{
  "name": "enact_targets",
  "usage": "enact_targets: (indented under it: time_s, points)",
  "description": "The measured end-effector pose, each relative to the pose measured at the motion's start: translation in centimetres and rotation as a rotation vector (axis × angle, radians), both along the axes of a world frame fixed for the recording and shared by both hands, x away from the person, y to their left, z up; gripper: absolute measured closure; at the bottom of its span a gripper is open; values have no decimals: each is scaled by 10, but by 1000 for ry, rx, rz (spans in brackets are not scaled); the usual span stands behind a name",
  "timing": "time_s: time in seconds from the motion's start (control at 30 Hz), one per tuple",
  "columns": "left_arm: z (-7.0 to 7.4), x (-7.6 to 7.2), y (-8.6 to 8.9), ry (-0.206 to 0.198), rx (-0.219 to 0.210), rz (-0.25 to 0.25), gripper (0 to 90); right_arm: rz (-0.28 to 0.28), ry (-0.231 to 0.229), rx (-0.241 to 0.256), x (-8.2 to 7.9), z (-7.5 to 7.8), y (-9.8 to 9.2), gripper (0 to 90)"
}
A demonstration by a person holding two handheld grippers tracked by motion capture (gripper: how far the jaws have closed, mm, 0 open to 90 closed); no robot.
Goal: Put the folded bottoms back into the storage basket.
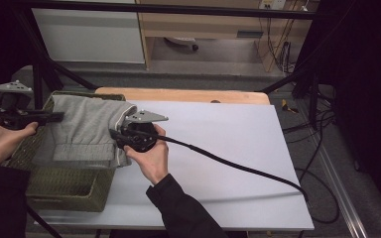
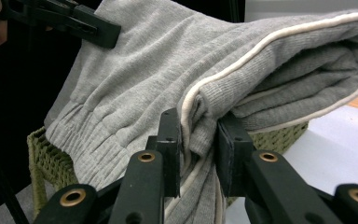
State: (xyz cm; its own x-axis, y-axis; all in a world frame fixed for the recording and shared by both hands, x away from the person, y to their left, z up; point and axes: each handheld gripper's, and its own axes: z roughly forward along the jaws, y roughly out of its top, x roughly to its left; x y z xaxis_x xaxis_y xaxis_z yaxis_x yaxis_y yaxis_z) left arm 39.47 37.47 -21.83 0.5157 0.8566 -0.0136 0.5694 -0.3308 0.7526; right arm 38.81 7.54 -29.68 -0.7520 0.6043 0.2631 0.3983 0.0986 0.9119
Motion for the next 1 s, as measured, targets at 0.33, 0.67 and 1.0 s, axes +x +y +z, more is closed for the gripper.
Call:
enact_targets:
  time_s: [0.33,0.67,1.0]
  points:
    - [-2,1,25,-13,12,52,839,19,-11,4,0,-1,30,733]
    - [-10,0,52,-21,8,91,839,35,-8,-2,1,-7,59,732]
    - [-18,1,72,-23,9,126,838,53,-6,-18,1,-14,84,729]
